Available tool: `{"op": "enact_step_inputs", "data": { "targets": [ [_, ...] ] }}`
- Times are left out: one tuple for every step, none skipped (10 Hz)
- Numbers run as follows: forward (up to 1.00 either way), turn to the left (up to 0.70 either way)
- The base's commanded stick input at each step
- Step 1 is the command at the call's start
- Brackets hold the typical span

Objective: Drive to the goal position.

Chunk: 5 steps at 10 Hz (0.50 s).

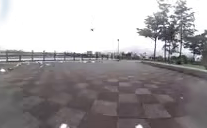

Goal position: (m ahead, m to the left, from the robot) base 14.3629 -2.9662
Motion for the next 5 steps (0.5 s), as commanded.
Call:
{"op": "enact_step_inputs", "data": {
  "targets": [
    [0.85,-0.3],
    [0.85,-0.09],
    [0.85,0.01],
    [0.85,0.01],
    [0.85,0.01]
  ]
}}
